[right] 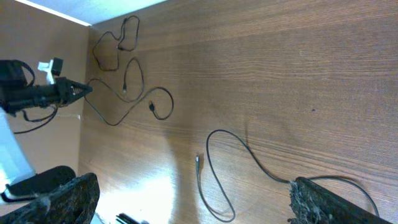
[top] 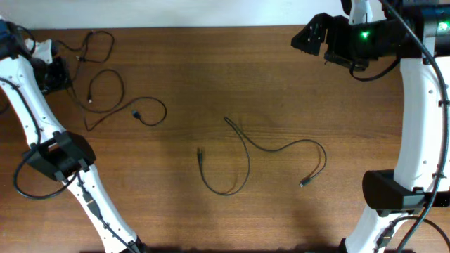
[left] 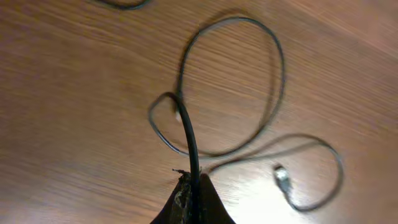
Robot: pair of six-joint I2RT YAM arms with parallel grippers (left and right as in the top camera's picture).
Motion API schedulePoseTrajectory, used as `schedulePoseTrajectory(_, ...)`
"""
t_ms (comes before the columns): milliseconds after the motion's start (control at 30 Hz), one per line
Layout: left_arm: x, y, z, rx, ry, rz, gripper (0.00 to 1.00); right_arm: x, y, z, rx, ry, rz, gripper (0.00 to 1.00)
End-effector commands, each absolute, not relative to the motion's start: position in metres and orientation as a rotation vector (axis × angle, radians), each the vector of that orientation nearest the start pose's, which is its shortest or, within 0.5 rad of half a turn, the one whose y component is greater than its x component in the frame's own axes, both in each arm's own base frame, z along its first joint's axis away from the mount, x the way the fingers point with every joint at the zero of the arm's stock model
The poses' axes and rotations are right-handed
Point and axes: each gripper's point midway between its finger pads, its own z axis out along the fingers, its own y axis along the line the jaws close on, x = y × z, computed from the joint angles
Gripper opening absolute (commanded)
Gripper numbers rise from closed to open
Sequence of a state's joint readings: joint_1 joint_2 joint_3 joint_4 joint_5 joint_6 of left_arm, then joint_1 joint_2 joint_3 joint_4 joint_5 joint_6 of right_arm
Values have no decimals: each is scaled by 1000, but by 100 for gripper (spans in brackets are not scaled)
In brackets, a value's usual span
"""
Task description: Untangle cables
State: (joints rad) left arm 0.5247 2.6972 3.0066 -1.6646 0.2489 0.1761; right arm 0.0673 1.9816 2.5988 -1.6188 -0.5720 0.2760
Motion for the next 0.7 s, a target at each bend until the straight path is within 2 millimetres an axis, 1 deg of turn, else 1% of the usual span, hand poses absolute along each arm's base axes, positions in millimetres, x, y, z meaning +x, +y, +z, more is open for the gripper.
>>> schedulePoseTrajectory(0,461,270,89,-557,2838,-169,2,404,120,357,34,2567,831,98)
schedulePoseTrajectory(67,457,285,83,-593,2823,-159,3,406,115,354,47,2574,790,98)
schedulePoseTrajectory(100,453,296,81,-619,2810,-151,6,406,113,353,52,2577,776,98)
schedulePoseTrajectory(133,450,311,79,-648,2784,-132,5,406,113,353,54,2578,769,98)
schedulePoseTrajectory(167,449,319,79,-661,2769,-122,4,406,113,353,54,2578,770,98)
schedulePoseTrajectory(200,448,328,80,-677,2748,-109,0,406,113,353,54,2578,769,98)
schedulePoseTrajectory(233,448,334,80,-703,2729,-100,0,406,113,353,54,2578,769,98)
schedulePoseTrajectory(500,444,377,87,-748,2624,-20,0,406,113,353,54,2577,770,98)
schedulePoseTrajectory(667,443,391,89,-759,2596,29,1,406,113,353,54,2579,769,98)
